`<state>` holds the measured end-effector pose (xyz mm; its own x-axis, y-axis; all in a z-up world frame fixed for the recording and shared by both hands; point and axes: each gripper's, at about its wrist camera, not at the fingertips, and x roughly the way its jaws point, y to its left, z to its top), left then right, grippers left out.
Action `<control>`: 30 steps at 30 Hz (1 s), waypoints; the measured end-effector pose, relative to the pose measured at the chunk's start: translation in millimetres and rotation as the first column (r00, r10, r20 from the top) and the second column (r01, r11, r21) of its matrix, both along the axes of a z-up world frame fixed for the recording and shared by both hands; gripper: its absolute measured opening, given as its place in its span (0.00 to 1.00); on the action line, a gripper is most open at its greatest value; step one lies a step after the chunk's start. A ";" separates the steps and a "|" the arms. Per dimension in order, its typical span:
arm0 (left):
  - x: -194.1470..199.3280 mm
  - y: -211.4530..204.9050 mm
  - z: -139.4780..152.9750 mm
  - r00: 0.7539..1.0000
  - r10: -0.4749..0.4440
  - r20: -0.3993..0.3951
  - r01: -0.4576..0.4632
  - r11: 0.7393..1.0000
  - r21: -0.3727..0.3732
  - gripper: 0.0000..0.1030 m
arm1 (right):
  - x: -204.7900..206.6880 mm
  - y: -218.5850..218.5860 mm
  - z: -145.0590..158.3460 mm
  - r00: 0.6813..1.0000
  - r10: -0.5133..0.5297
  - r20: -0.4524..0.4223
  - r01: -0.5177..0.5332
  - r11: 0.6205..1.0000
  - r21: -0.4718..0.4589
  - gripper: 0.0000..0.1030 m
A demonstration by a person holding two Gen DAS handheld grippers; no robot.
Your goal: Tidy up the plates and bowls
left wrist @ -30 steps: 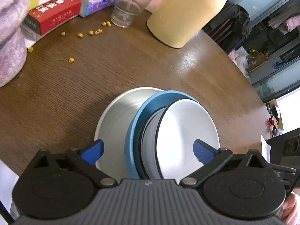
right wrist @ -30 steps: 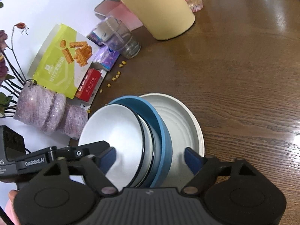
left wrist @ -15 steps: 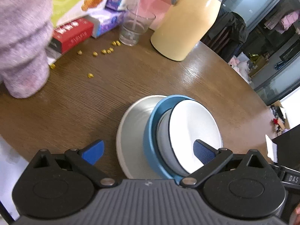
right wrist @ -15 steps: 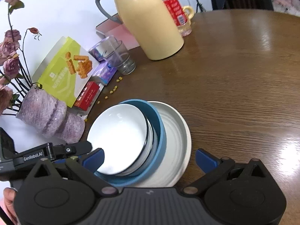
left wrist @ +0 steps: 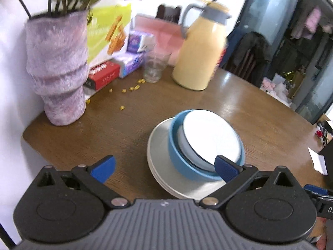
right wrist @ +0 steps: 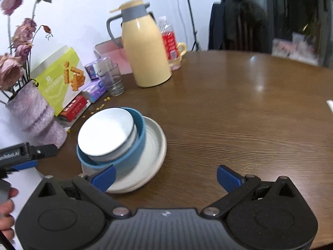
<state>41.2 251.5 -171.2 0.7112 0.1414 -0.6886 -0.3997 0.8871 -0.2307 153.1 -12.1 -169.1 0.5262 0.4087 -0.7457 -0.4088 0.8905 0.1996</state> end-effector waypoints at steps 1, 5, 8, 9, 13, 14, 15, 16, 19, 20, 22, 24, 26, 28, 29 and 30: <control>-7.7 -8.9 2.5 1.000 -0.010 0.018 0.009 0.999 0.031 1.00 | -11.3 -6.7 1.1 0.999 -0.011 0.031 0.011 1.000 -0.007 1.00; -38.5 -41.5 9.7 0.995 -0.031 0.092 0.021 0.993 0.114 1.00 | -57.2 -31.9 5.4 0.990 -0.066 0.124 0.072 0.996 -0.045 1.00; -61.5 -61.8 11.3 0.992 -0.056 0.114 0.042 0.992 0.122 1.00 | -90.2 -52.5 8.4 0.981 -0.083 0.174 0.094 0.994 -0.061 1.00; -67.9 -67.3 11.4 0.992 -0.064 0.112 0.049 0.990 0.129 1.00 | -100.1 -58.8 9.2 0.978 -0.090 0.187 0.104 0.992 -0.067 1.00; -96.5 -88.1 14.8 0.988 -0.102 0.118 0.084 0.985 0.154 1.00 | -139.5 -85.1 17.4 0.965 -0.143 0.219 0.159 0.986 -0.059 1.00; -105.5 -92.7 15.6 0.985 -0.112 0.127 0.091 0.983 0.160 1.00 | -147.5 -87.8 19.4 0.962 -0.150 0.230 0.168 0.984 -0.059 1.00; -114.6 -97.6 16.8 0.984 -0.118 0.135 0.095 0.982 0.164 1.00 | -157.9 -91.6 21.1 0.957 -0.160 0.243 0.179 0.982 -0.060 1.00; -120.8 -100.7 17.7 0.983 -0.121 0.138 0.097 0.981 0.168 1.00 | -168.0 -95.2 22.3 0.953 -0.167 0.251 0.187 0.981 -0.058 1.00; -142.7 -112.9 20.4 0.978 -0.147 0.147 0.119 0.975 0.186 1.00 | -196.9 -104.4 24.5 0.945 -0.187 0.267 0.206 0.977 -0.047 1.00; -148.7 -116.1 20.9 0.976 -0.157 0.150 0.127 0.973 0.192 1.00 | -205.8 -106.9 24.9 0.942 -0.193 0.273 0.213 0.976 -0.044 1.00; -162.3 -123.3 22.0 0.971 -0.181 0.157 0.147 0.968 0.205 1.00 | -224.4 -112.3 26.1 0.936 -0.209 0.283 0.227 0.973 -0.032 1.00; -174.1 -129.5 22.5 0.967 -0.198 0.162 0.161 0.964 0.212 1.00 | -242.5 -118.7 27.0 0.930 -0.223 0.291 0.241 0.970 -0.024 1.00; -185.2 -135.1 22.3 0.963 -0.214 0.166 0.176 0.960 0.216 1.00 | -257.4 -123.1 28.0 0.924 -0.238 0.300 0.255 0.967 -0.018 1.00; -195.6 -140.8 21.5 0.960 -0.226 0.165 0.187 0.957 0.221 1.00 | -272.3 -127.9 28.9 0.917 -0.253 0.308 0.269 0.963 -0.012 1.00; -199.6 -142.8 21.6 0.958 -0.233 0.165 0.194 0.955 0.224 1.00 | -278.8 -130.5 29.5 0.914 -0.258 0.311 0.275 0.961 -0.009 1.00; -203.6 -144.9 21.6 0.956 -0.240 0.167 0.200 0.954 0.225 1.00 | -285.4 -133.0 30.0 0.912 -0.264 0.315 0.281 0.960 -0.009 1.00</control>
